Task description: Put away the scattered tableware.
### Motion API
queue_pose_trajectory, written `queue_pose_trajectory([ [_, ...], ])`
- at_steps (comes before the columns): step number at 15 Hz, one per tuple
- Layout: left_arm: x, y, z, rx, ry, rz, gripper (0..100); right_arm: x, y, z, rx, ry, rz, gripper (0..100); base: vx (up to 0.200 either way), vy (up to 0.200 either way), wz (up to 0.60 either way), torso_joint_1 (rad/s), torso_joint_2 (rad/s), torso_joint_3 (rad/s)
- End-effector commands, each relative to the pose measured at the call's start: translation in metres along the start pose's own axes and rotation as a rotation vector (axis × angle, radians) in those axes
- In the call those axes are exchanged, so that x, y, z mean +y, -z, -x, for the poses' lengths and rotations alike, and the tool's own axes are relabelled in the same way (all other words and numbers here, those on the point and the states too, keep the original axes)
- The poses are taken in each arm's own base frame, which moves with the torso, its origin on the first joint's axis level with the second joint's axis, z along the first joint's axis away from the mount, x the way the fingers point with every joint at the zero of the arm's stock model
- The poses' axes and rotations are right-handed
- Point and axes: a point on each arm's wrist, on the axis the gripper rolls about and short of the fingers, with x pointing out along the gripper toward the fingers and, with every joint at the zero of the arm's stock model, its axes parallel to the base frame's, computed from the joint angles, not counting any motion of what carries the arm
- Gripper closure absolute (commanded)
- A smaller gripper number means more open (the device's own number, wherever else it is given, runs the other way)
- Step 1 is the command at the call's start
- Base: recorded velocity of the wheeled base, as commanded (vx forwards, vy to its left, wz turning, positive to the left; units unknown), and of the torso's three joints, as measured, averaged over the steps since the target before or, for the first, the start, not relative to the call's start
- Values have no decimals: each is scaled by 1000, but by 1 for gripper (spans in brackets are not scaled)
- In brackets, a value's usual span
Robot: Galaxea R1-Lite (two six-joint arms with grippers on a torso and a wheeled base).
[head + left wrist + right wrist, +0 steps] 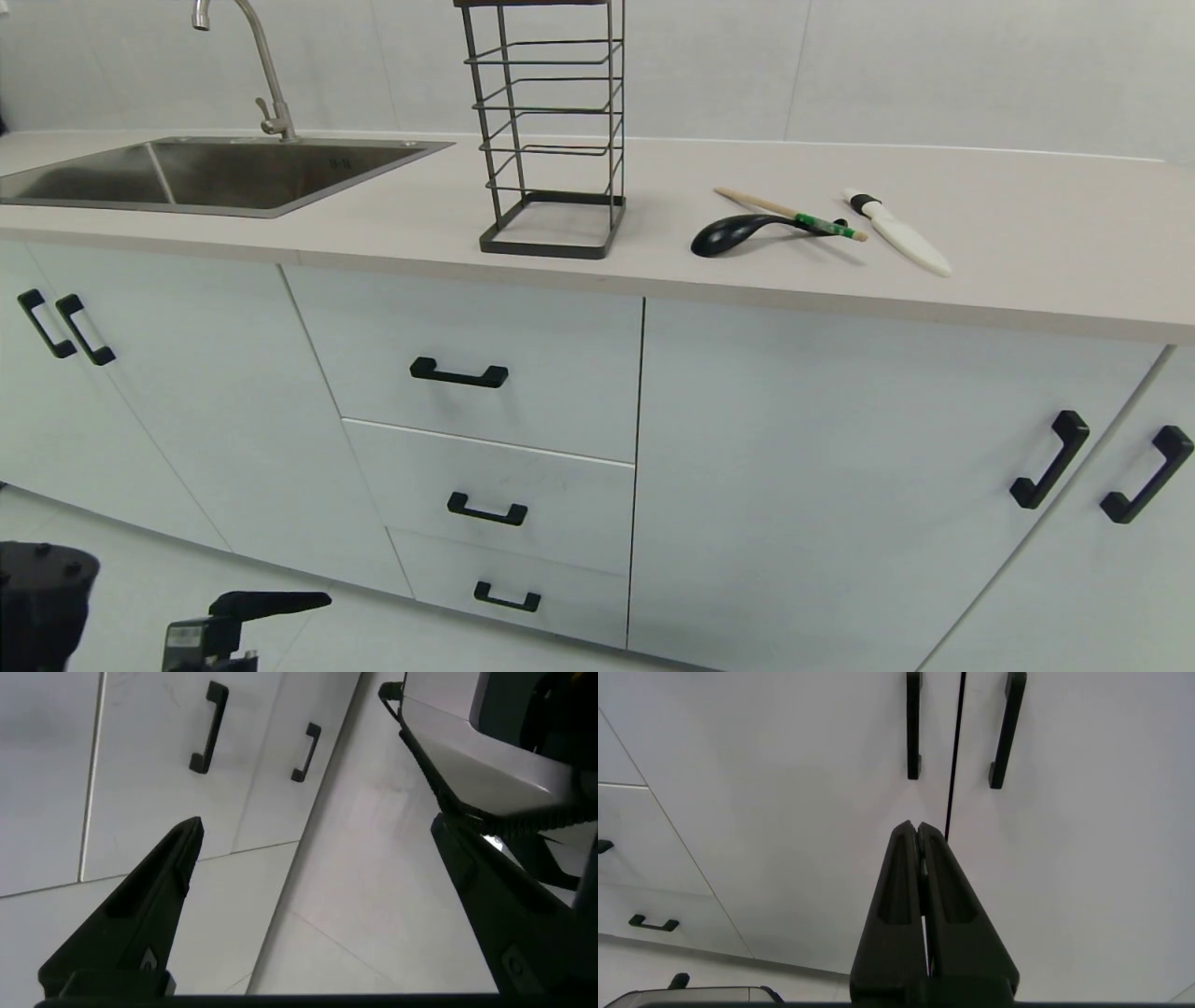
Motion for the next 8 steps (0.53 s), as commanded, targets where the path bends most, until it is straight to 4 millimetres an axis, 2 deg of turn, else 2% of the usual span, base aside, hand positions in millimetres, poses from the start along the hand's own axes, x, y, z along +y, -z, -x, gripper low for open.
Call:
queue_pose_trajectory([
  [1, 4, -1, -20, 18, 78, -9, 0, 0, 0, 0, 2, 0, -1, 100, 0, 0, 0, 0, 0, 0],
  [5, 8, -13, -46, -3, 138, -85, 0, 0, 0, 0, 1, 0, 0, 100, 0, 0, 0, 0, 0, 0],
  [8, 12, -17, -73, -10, 150, -112, 0, 0, 0, 0, 1, 0, -1, 100, 0, 0, 0, 0, 0, 0],
])
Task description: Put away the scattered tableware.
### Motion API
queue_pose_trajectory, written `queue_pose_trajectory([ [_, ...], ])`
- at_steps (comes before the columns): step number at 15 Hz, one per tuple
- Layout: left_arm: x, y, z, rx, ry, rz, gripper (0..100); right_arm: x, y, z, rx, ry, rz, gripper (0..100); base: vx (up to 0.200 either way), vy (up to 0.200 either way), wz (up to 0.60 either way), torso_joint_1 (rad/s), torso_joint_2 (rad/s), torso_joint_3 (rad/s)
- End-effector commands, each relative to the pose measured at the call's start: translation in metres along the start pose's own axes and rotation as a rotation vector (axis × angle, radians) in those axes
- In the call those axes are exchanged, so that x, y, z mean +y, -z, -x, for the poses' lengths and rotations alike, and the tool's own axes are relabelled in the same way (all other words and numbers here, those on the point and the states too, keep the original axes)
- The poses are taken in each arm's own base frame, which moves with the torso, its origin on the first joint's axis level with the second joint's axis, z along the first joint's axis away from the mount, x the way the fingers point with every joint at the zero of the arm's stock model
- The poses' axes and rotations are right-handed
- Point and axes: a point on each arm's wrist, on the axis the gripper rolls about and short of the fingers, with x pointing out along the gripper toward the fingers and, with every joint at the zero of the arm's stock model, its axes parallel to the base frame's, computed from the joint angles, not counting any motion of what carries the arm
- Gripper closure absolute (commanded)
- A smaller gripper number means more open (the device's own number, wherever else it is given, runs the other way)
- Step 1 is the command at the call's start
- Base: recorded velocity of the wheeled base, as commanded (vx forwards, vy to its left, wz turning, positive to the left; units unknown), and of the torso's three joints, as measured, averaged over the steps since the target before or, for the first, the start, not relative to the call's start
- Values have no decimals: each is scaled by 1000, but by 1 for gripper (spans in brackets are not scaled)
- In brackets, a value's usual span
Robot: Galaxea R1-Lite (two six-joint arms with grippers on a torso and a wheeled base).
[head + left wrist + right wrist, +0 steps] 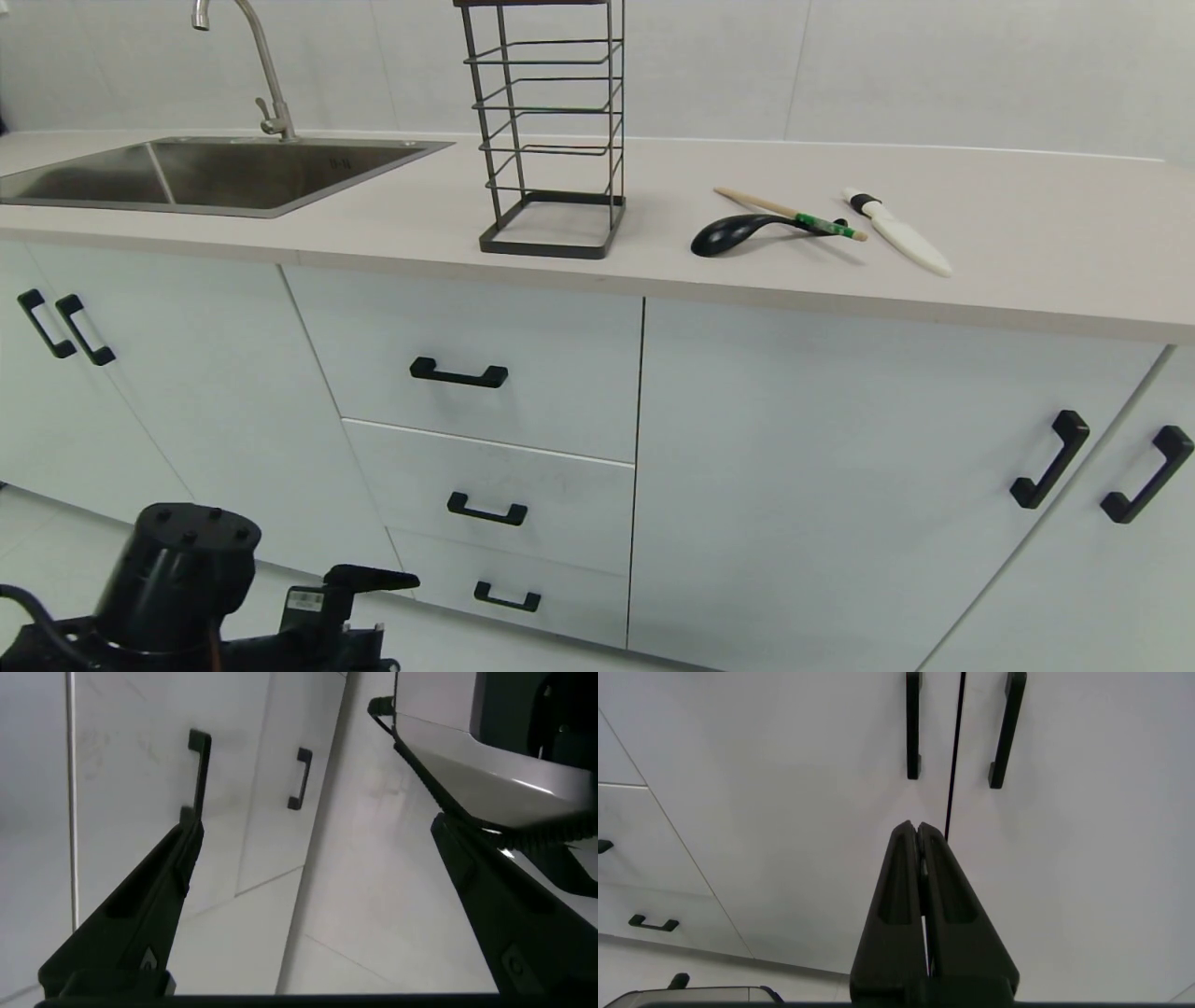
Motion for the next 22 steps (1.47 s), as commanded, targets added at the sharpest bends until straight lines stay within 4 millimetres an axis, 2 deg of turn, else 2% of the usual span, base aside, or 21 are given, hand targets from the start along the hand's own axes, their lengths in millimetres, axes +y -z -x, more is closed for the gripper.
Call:
queue_pose_trajectory([
  [1, 0, 2, -24, 23, 69, 4, 0, 0, 0, 0, 1, 0, 0, 100, 0, 0, 0, 0, 0, 0],
  [4, 5, 3, -30, 58, 62, 14, 0, 0, 0, 0, 2, 1, 1, 100, 0, 0, 0, 0, 0, 0],
  [8, 21, 5, -50, 72, 66, 24, 0, 0, 0, 0, 2, 0, 1, 100, 0, 0, 0, 0, 0, 0],
  [14, 33, 15, -71, 104, 69, 57, 0, 0, 0, 0, 1, 0, 1, 100, 0, 0, 0, 0, 0, 0],
  [17, 46, 25, -93, 107, 40, 72, 0, 0, 0, 0, 2, 0, 0, 100, 0, 0, 0, 0, 0, 0],
  [22, 40, 41, -129, 112, 34, 80, 0, 0, 0, 0, 1, 0, 0, 100, 0, 0, 0, 0, 0, 0],
])
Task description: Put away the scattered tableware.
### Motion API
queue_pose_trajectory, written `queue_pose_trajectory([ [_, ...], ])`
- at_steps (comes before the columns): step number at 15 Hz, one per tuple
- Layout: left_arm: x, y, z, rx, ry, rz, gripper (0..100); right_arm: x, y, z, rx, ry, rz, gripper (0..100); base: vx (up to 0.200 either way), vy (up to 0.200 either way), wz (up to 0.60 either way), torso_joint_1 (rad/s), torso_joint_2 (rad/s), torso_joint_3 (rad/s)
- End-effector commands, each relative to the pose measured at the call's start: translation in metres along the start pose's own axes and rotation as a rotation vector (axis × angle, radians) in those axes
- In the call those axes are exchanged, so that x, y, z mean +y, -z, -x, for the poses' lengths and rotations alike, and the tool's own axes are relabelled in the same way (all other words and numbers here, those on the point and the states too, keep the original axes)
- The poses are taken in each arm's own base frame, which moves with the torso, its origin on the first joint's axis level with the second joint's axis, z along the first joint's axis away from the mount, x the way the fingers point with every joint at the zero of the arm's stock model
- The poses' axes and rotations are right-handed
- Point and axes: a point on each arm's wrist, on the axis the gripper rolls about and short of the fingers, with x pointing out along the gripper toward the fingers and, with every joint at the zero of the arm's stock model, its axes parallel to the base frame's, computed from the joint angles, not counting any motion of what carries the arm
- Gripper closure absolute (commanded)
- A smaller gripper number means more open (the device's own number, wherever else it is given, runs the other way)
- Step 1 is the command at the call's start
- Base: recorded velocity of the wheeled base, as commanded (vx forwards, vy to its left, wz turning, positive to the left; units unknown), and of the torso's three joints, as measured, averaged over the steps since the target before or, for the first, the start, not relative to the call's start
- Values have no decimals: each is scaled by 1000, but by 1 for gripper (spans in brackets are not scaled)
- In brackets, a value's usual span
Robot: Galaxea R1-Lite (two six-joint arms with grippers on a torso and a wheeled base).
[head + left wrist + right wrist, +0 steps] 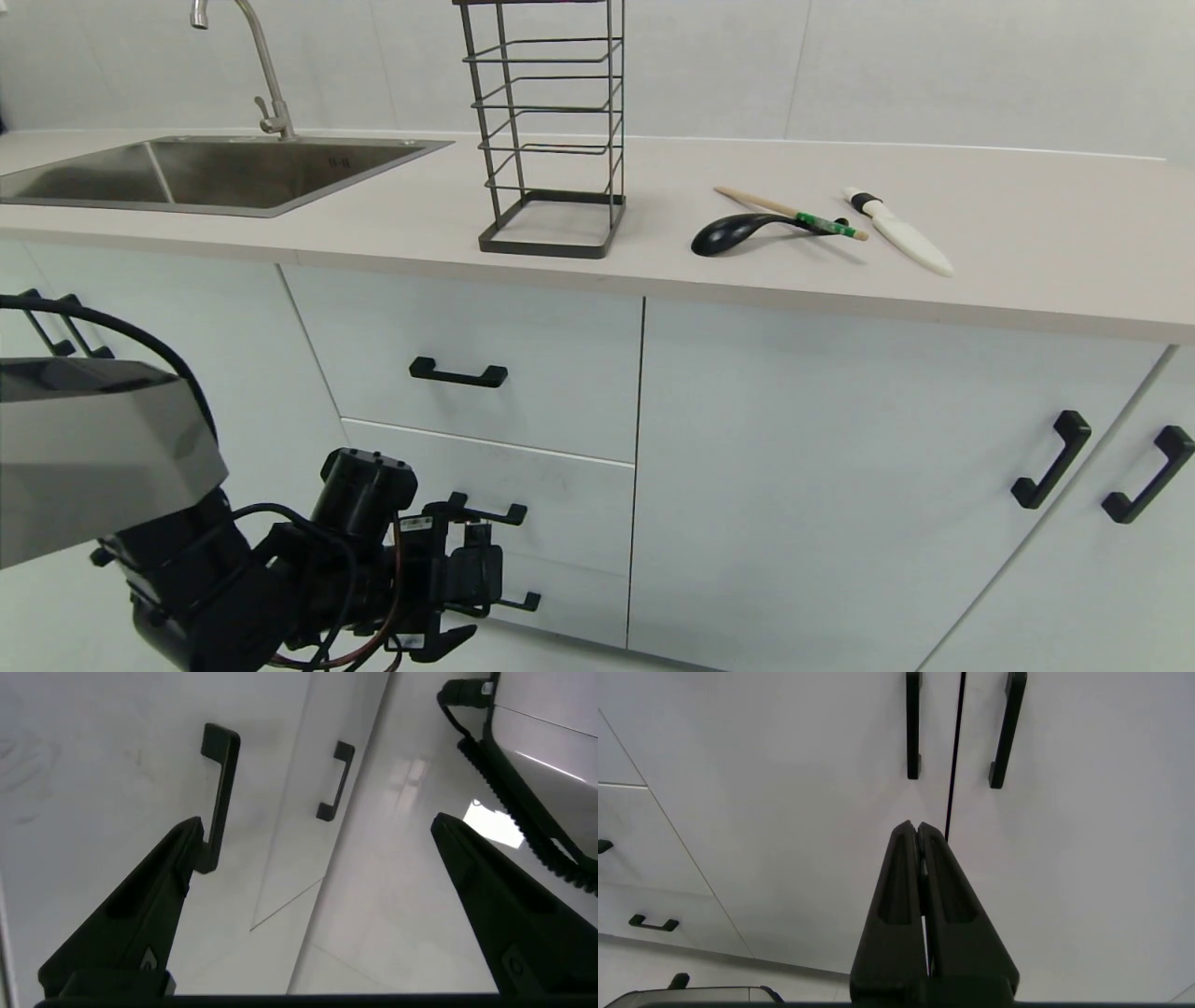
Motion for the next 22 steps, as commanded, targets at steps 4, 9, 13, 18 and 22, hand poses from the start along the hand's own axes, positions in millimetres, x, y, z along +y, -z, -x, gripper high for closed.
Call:
queue_pose_trajectory([
  [4, -7, 18, -32, 13, -11, 22, 0, 0, 0, 0, 3, 0, 0, 100, 0, 0, 0, 0, 0, 0],
  [9, 1, 33, -39, 38, -37, 44, 0, 0, 0, 0, 1, 0, 0, 100, 0, 0, 0, 0, 0, 0],
  [13, 15, 35, -50, 16, -68, -14, 0, 0, 0, 0, 3, 0, 0, 100, 0, 0, 0, 0, 0, 0],
  [18, 18, 36, -66, 10, -66, -18, 0, 0, 0, 0, 3, 0, 0, 100, 0, 0, 0, 0, 0, 0],
  [22, 11, 40, -75, 15, -34, -13, 0, 0, 0, 0, 3, 0, 0, 100, 0, 0, 0, 0, 0, 0],
])
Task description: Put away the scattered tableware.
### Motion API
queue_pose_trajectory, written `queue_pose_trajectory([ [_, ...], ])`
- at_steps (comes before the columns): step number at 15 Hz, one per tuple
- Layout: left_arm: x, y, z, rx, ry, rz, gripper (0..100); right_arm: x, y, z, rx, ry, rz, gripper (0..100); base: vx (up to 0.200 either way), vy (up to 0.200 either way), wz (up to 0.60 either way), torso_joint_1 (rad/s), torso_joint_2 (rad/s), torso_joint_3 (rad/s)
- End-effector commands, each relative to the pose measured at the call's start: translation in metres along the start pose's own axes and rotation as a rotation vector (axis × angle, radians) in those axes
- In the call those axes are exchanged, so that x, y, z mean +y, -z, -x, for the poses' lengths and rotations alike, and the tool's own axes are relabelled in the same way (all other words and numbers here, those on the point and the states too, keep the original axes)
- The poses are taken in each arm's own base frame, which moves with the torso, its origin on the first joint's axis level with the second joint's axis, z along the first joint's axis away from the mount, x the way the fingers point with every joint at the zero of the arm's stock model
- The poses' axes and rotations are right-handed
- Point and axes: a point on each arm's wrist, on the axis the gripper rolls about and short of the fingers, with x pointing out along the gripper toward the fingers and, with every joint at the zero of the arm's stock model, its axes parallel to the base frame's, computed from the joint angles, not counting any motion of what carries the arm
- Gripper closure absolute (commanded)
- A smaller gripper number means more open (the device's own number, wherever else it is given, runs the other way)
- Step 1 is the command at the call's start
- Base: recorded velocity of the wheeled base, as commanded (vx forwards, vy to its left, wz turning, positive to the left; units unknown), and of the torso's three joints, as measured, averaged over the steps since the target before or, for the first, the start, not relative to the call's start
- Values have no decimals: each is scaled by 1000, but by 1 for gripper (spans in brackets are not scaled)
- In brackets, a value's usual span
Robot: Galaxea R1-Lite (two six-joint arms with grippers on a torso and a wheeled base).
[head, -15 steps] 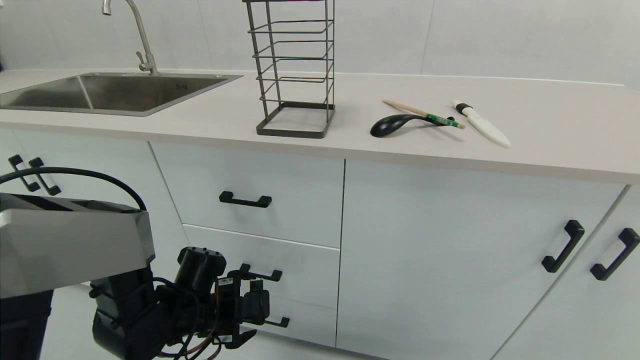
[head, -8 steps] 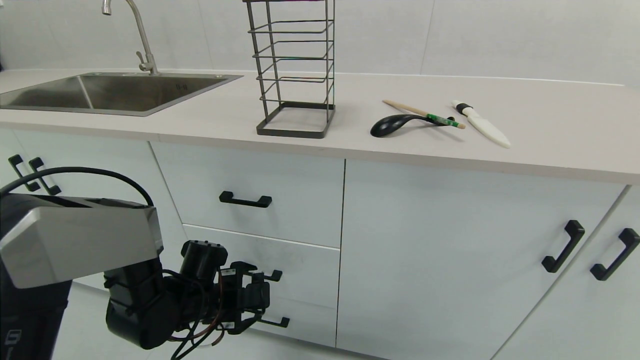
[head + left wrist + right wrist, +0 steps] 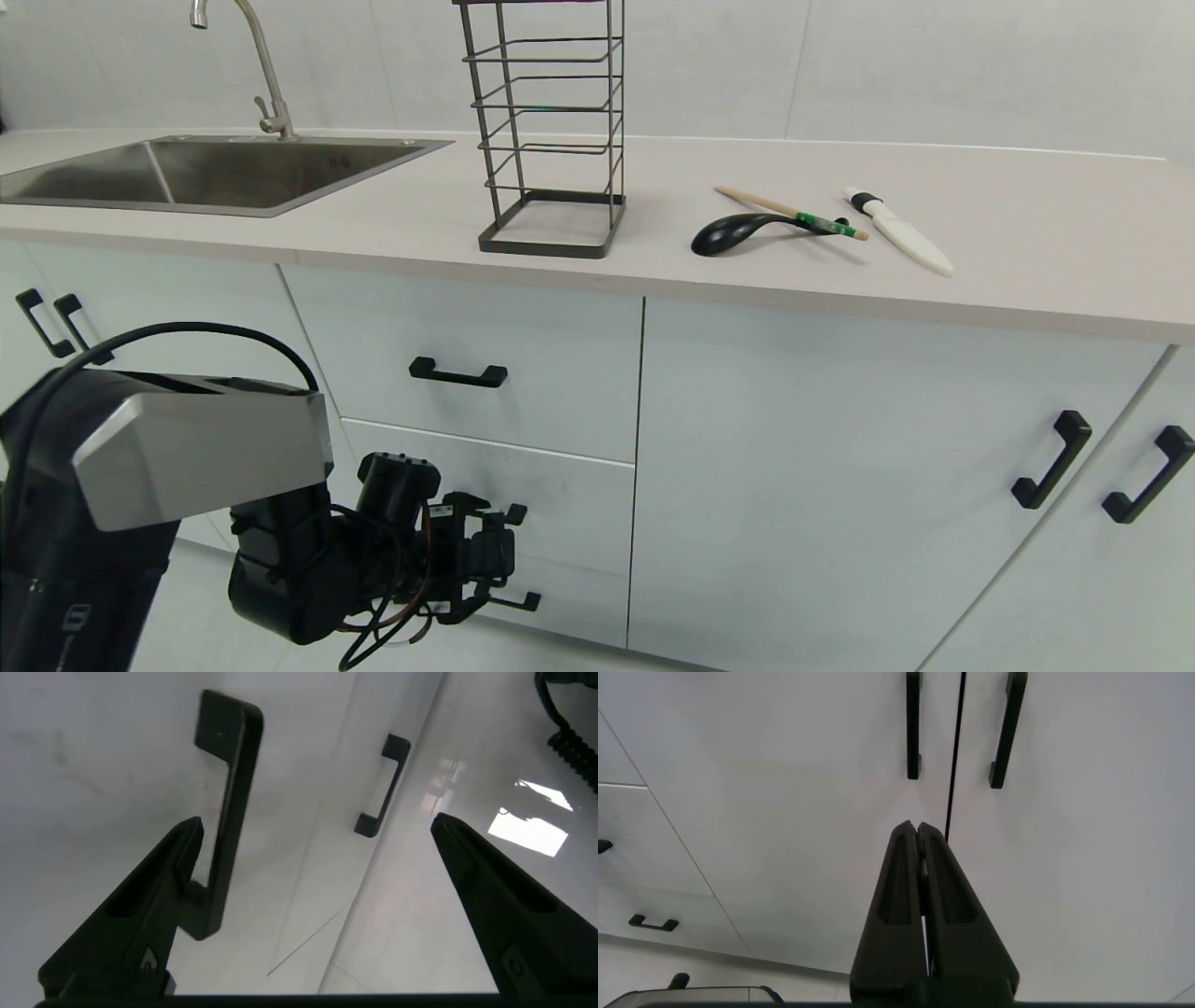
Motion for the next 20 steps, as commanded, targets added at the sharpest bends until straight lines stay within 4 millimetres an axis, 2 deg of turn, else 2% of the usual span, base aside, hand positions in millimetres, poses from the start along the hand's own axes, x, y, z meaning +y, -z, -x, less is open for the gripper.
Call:
queue_pose_trajectory([
  [1, -3, 2, -4, 4, 12, 3, 0, 0, 0, 0, 2, 0, 0, 100, 0, 0, 0, 0, 0, 0],
  [5, -10, 4, -3, 13, 38, 9, 0, 0, 0, 0, 1, 0, 0, 100, 0, 0, 0, 0, 0, 0],
  [8, -27, 8, 6, 36, 98, 23, 0, 0, 0, 0, 2, 0, 0, 100, 0, 0, 0, 0, 0, 0],
  [11, -23, 6, 7, 20, 54, 16, 0, 0, 0, 0, 2, 0, 0, 100, 0, 0, 0, 0, 0, 0],
  [15, -27, 6, 17, 20, 52, 18, 0, 0, 0, 0, 2, 0, 1, 100, 0, 0, 0, 0, 0, 0],
  [18, -25, -2, 37, 0, 16, 7, 0, 0, 0, 0, 1, 0, 1, 100, 0, 0, 0, 0, 0, 0],
  [20, -18, -22, 69, -71, -41, -36, 0, 0, 0, 0, 1, 0, 0, 100, 0, 0, 0, 0, 0, 0],
])
